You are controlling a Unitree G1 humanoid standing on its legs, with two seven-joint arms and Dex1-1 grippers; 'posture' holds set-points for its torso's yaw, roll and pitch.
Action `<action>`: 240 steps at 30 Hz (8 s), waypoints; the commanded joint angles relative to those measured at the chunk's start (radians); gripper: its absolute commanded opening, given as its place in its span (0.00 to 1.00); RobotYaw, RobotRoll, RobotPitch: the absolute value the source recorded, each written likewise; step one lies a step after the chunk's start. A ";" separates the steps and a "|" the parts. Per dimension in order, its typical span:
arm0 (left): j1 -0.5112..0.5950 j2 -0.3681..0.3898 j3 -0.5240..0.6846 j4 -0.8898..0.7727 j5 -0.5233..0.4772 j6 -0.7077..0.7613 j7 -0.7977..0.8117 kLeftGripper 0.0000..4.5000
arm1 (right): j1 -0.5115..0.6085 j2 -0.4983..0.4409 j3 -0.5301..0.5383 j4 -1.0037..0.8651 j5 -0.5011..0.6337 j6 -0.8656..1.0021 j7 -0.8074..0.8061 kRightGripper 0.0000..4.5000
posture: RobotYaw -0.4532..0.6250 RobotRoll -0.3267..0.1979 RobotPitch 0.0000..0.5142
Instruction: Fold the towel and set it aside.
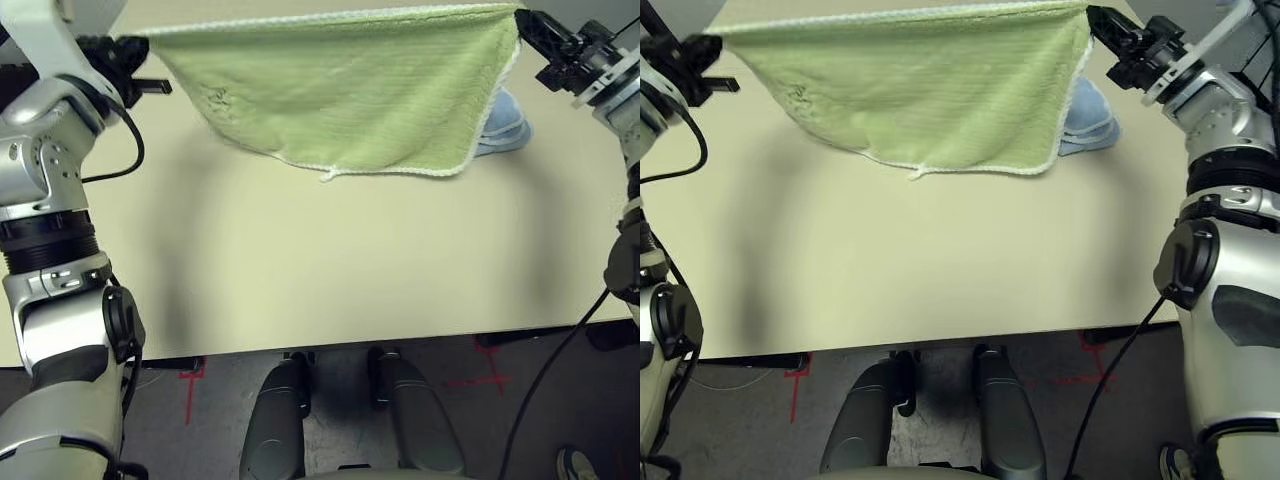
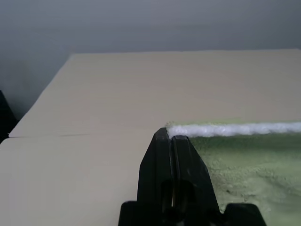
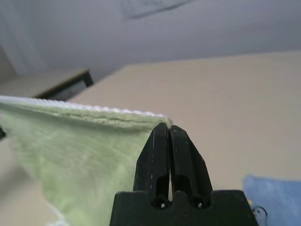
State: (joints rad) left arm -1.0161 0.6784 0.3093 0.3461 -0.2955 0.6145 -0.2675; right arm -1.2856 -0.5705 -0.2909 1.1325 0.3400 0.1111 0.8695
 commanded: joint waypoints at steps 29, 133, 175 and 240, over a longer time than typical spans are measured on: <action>0.246 0.114 -0.115 0.143 0.117 -0.257 -0.217 0.01 | 0.078 -0.045 0.089 0.108 -0.194 -0.224 0.154 0.00 | 0.39 0.62 0.58; -0.259 0.335 -0.664 0.693 0.481 -0.561 -1.199 0.01 | -0.123 -0.166 0.703 0.163 -0.687 -0.571 0.085 0.00 | 0.37 0.62 0.50; -0.303 0.243 -0.611 0.844 0.562 -0.677 -0.977 0.16 | -0.115 -0.136 0.700 0.178 -0.844 -0.539 -0.052 0.18 | 0.37 0.62 0.50; 0.505 0.095 -0.250 -0.291 -0.011 -0.340 -0.908 0.99 | 0.581 0.075 -0.448 -0.692 0.487 1.133 -0.396 0.99 | 0.35 0.62 0.47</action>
State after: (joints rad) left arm -0.5198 0.7674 0.0715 0.0848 -0.2943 0.2648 -1.1752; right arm -0.7313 -0.5066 -0.7200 0.4648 0.8091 1.2332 0.5044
